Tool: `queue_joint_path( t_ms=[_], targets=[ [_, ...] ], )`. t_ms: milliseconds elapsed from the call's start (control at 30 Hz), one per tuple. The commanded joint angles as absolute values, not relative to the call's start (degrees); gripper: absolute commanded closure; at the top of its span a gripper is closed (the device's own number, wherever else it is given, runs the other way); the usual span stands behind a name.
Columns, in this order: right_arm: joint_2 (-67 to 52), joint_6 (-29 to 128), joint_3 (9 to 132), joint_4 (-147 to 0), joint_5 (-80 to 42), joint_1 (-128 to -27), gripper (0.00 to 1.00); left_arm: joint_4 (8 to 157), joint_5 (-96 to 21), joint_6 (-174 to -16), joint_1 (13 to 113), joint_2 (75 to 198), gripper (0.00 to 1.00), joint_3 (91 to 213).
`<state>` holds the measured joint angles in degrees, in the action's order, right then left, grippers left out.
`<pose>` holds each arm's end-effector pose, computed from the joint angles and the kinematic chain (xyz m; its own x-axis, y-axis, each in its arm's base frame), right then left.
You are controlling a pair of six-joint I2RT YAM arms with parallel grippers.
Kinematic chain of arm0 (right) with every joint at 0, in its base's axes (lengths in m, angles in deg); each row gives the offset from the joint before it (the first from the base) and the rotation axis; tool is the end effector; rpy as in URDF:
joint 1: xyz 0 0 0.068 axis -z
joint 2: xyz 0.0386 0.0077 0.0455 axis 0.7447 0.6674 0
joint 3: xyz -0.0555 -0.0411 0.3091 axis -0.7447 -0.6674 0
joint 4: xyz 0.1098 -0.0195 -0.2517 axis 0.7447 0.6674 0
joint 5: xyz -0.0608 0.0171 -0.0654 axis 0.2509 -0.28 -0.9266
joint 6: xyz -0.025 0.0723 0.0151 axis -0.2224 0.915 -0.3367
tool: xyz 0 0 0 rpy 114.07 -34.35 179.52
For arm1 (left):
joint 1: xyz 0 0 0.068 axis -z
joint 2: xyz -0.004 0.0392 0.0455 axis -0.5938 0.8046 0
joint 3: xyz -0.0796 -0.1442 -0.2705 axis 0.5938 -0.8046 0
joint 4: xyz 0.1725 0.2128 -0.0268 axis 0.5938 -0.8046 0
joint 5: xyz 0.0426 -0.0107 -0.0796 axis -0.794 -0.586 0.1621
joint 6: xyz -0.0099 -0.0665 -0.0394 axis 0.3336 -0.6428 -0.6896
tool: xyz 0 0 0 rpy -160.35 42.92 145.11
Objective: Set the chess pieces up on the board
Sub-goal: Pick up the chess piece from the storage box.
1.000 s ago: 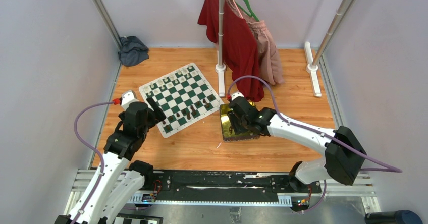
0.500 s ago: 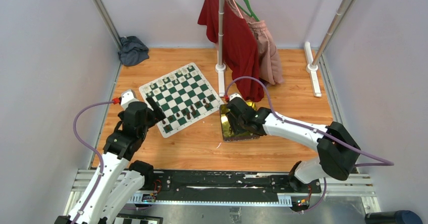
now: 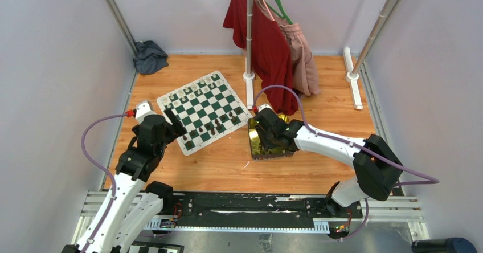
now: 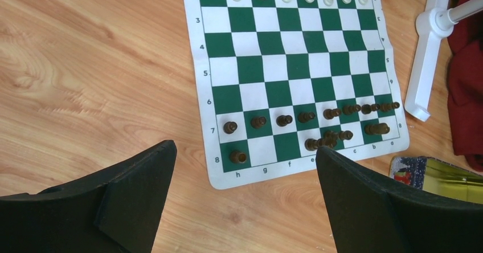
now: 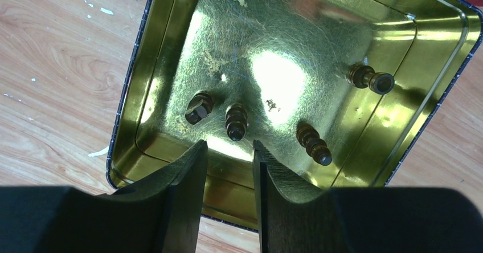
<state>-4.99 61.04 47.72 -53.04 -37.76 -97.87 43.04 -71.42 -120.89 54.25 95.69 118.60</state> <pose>0.2205 0.2400 0.2282 -0.6934 -0.3476 -0.6312 -0.4786 0.8770 0.0428 0.1348 -0.0129 0.2941 -0.3709 -0.4612 -0.8061 -0.3766 0.8681 -0.3235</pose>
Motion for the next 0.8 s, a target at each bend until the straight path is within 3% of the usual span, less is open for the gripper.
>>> queue_joint_path(
  t_ms=[0, 767],
  targets=[
    [-4.0, 60.1, 49.2, -53.3, -37.8, -97.0, 0.61, 42.5, -72.4, -119.9, 54.7, 95.2, 0.0, 120.3],
    [-1.7, 59.0, 49.4, -54.7, -36.1, -95.2, 0.68, 42.5, -72.4, -120.2, 54.7, 95.0, 0.0, 120.6]
  ],
)
